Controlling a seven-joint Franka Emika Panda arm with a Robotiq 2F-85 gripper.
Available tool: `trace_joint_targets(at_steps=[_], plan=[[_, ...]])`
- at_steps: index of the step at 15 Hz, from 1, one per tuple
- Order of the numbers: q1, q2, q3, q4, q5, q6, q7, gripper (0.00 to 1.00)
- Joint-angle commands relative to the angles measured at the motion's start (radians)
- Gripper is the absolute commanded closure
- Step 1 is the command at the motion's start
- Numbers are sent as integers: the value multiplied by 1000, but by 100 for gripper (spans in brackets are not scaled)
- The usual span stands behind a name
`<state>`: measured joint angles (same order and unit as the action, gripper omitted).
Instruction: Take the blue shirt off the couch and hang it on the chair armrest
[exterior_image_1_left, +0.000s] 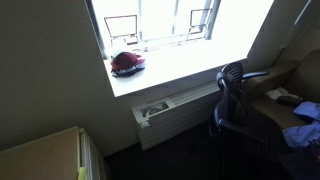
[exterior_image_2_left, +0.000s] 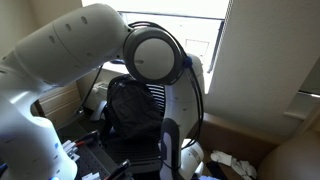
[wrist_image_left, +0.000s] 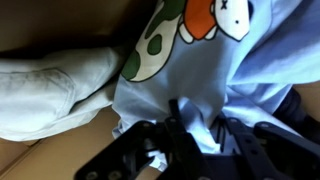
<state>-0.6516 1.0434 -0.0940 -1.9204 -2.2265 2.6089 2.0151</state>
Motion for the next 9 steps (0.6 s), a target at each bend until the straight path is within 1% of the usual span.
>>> trace_joint_targets(at_steps=[1,2,4,6,7,8,9], plan=[[-12,-5,11,0,28,-34,-22,95],[-19,-13,13,1,68,4,-50,100],[-29,-44,23,1,136,71,-89,100],[-21,-112,44,-18,169,121,-82,99],[-16,-158,60,-30,152,149,-55,99],[-14,-207,86,-40,81,163,13,99],[-12,-245,108,-42,48,176,47,99]])
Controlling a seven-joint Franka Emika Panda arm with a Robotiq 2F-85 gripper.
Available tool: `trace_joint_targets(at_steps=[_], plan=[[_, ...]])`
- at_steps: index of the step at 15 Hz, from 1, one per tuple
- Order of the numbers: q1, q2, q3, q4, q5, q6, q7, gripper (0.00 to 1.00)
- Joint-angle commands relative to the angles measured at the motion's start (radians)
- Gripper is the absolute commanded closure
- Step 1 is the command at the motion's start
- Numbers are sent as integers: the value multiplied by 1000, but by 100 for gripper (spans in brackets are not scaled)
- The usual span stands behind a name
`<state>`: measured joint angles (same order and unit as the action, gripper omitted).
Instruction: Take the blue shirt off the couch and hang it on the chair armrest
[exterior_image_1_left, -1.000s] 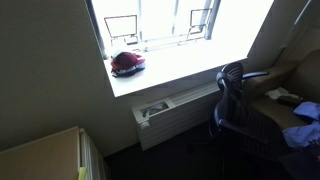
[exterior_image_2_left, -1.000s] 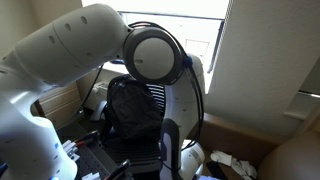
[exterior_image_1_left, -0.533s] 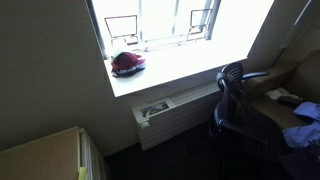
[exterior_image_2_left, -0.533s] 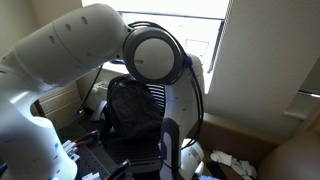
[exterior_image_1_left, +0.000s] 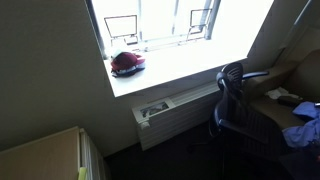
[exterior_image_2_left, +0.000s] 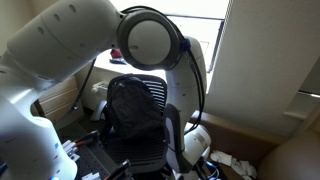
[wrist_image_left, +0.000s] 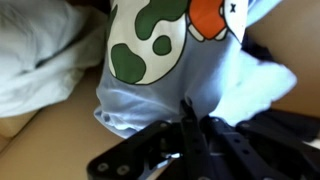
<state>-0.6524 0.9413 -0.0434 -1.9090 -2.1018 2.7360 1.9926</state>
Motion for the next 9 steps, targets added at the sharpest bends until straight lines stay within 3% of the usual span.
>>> trace_joint_targets(at_steps=[1,6,9], plan=[[-10,-188,83,-59,-119,60,109,99],[-17,-436,225,-107,-385,73,322,99],[-45,-577,339,-119,-555,144,484,99]])
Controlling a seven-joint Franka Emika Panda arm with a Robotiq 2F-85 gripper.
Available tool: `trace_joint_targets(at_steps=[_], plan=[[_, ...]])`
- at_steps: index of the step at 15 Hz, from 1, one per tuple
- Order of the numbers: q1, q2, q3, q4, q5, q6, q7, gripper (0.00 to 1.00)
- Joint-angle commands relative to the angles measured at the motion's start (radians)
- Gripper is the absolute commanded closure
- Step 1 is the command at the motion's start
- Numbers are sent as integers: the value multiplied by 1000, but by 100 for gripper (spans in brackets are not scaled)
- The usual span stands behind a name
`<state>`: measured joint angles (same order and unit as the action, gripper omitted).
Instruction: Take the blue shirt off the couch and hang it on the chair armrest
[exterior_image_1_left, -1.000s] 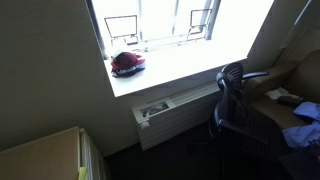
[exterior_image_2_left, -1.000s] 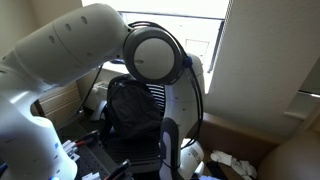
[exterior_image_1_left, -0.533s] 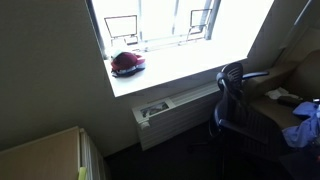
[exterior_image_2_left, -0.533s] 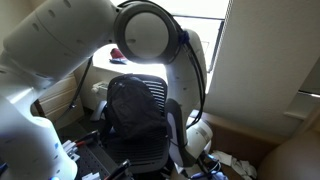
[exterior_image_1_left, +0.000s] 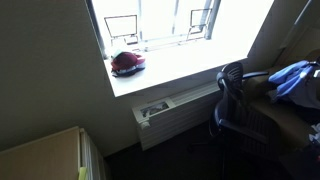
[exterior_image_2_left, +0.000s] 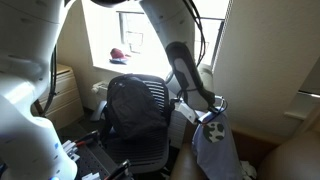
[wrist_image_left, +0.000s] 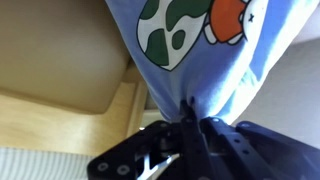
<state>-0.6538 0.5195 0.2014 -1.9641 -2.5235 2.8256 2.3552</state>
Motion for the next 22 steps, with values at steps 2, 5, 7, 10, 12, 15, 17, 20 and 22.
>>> trace_joint_targets(at_steps=[2,5,7,10,12,15,17,20,22], plan=[[-85,-241,226,-52,-106,106,93,99],[-113,-370,370,-34,-90,201,118,99],[-113,-442,434,1,-82,377,152,99],[-83,-559,482,-4,-56,637,228,99],[-25,-574,507,-22,26,713,215,99],[142,-563,490,-90,106,659,217,99],[135,-560,502,-78,91,645,220,99],[166,-560,507,-96,95,627,227,94],[150,-559,497,-93,94,628,226,99]])
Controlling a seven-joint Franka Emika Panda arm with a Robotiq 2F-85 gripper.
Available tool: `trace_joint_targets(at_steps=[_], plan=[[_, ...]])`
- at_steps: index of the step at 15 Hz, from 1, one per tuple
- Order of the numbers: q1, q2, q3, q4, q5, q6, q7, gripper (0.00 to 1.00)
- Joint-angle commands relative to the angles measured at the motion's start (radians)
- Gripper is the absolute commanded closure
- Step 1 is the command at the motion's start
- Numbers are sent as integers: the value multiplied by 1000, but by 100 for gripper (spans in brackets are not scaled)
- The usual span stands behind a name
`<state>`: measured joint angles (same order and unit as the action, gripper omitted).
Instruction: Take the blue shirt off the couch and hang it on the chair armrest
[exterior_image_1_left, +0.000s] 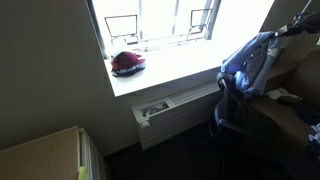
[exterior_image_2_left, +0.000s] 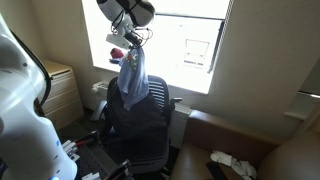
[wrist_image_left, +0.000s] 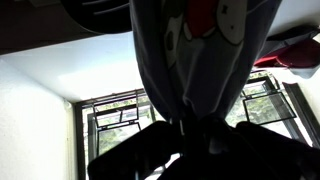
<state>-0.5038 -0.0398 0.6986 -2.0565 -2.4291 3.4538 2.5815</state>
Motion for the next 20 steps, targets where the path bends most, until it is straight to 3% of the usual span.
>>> trace_joint_targets(at_steps=[1,4,6,9,12,13,14,16,20], plan=[[12,13,6,-14,-15,0,-22,99],[84,89,43,-72,19,1,-68,99],[83,133,107,-120,33,0,-107,99],[-8,202,223,-215,7,-1,-162,99],[-148,286,310,-304,-14,5,-238,99],[-39,225,251,-260,-5,-2,-161,99],[-62,245,257,-277,-4,-3,-178,94],[-59,256,250,-270,-4,-3,-178,99],[78,412,274,-223,-6,1,-69,99]])
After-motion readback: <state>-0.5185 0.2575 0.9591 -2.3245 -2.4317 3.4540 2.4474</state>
